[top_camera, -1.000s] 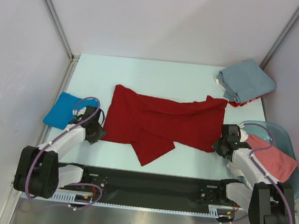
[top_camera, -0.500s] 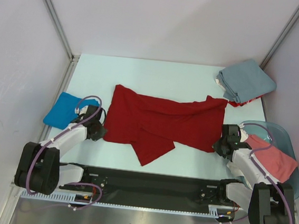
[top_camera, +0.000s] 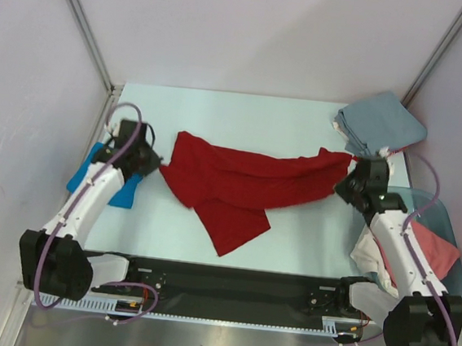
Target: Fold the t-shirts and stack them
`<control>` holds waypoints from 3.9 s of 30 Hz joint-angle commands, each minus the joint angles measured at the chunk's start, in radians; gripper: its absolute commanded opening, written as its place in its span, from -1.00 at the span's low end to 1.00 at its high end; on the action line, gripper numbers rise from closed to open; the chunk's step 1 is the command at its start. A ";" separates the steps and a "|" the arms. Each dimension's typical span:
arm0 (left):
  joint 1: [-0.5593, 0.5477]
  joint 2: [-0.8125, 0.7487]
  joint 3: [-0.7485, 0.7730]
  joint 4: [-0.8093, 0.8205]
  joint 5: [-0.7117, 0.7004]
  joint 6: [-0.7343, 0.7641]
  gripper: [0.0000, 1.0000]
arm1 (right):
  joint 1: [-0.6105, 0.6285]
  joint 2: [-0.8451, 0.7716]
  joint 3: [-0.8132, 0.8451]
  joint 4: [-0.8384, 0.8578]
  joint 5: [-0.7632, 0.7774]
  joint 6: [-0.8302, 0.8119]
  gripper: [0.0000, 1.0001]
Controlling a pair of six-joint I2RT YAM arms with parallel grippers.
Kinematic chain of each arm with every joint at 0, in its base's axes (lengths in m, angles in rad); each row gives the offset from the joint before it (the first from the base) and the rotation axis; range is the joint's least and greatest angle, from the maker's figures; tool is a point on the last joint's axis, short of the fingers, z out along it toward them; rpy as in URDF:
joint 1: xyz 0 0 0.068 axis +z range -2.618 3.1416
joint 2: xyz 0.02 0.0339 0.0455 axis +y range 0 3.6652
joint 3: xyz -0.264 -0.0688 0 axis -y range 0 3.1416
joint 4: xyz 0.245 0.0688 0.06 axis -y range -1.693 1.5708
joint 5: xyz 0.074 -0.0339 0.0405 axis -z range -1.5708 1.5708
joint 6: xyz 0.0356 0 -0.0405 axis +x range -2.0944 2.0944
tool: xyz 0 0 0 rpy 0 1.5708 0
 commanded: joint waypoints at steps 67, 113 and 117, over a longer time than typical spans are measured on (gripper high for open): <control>0.036 0.482 0.902 0.496 0.502 0.012 -0.99 | -0.207 0.621 0.568 0.653 -0.471 0.154 -1.00; -0.180 -0.916 -0.304 -0.097 0.241 -0.048 -0.99 | -0.261 -0.180 -0.249 -0.018 0.006 -0.056 -1.00; -0.180 -0.942 -0.222 -0.197 0.173 -0.056 -0.99 | -0.261 -0.180 -0.254 -0.026 -0.010 -0.039 -1.00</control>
